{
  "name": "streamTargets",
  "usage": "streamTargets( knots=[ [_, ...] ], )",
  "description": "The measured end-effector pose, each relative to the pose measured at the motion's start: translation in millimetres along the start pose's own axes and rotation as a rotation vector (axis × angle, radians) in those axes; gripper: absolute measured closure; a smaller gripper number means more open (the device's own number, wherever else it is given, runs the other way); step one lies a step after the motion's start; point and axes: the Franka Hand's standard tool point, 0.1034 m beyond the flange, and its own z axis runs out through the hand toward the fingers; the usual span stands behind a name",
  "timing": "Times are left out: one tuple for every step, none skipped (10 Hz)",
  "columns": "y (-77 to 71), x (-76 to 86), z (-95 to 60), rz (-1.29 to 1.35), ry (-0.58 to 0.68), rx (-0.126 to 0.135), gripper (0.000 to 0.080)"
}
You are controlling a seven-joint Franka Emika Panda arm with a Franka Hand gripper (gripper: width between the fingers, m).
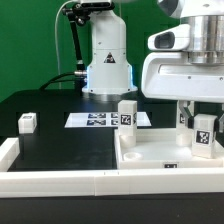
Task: Assemble square table
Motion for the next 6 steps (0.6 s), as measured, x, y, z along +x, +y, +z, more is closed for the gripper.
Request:
streamTargets(
  knots=[
    [0.6,0.4,0.0,0.090,0.001,-0.001,0.0508],
    [1.0,0.6,0.0,0.160,-0.001,-0.001,0.0508],
    [1.7,0.8,0.0,0.242,-0.005,-0.002,0.0508],
    [4.5,-2.0,-0.2,0.303,-0.033,-0.035,0.0508],
    [6.2,-5.0,-0.3,0.403,-0.066,-0.078,0.0507],
    [6.6,-4.3,-0.4,0.551,-0.059,-0.086,0.0507]
  ],
)
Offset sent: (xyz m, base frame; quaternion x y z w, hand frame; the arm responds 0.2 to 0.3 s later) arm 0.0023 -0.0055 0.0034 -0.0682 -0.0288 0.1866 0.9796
